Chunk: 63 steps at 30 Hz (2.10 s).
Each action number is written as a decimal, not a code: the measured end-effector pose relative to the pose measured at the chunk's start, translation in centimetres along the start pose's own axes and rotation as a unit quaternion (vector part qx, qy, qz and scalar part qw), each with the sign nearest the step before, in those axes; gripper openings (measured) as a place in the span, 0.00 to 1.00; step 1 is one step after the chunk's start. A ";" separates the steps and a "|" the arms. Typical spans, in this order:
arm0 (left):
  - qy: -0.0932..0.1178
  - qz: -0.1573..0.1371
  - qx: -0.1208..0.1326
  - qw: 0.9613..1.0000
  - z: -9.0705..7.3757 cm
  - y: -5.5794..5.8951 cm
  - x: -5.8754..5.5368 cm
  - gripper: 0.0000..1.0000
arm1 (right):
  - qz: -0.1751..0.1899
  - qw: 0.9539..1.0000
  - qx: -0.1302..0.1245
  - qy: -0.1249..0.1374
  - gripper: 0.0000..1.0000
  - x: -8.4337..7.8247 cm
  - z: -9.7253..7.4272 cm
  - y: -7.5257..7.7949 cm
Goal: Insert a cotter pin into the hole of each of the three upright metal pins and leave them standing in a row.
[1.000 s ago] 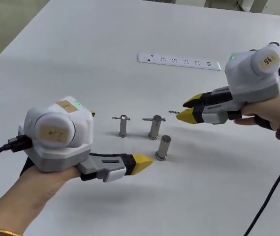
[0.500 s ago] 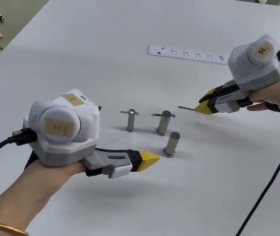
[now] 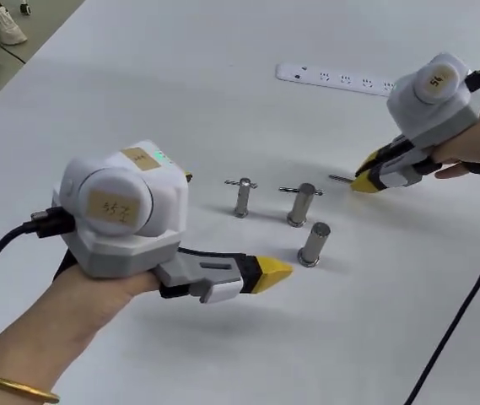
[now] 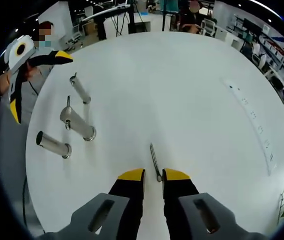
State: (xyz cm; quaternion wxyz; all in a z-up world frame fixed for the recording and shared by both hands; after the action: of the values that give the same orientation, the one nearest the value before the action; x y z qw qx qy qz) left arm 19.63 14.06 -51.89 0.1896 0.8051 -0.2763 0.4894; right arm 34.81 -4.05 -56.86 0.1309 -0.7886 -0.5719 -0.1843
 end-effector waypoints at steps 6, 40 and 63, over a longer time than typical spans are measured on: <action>-0.003 -0.002 -0.005 1.000 -0.1 0.0 0.0 0.99 | -0.027 0.999 0.006 -0.032 0.06 0.0 0.3 0.2; -0.015 -0.008 0.001 1.000 -0.2 -0.2 -0.4 0.98 | -0.007 0.999 0.006 -0.051 0.00 0.2 0.6 0.8; 0.014 -0.024 0.002 1.000 -0.8 -0.3 1.5 0.96 | -0.038 0.999 -0.034 0.020 0.00 1.0 -4.0 -2.5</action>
State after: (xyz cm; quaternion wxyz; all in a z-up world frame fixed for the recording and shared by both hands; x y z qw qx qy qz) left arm 19.83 14.39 -50.19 0.2034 0.8046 -0.2534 0.4970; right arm 32.20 -4.09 -52.87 0.1088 -0.7665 -0.5920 -0.2240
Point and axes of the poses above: the centre of the closed fingertips' face, and the gripper's own axes: z roughly forward along the fingers, y roughly to its right, x roughly out of its top, the point moved 4 cm from there along -z, roughly backward along the fingers, and after that the axes turned 3 degrees about z, right-handed, at the moved point
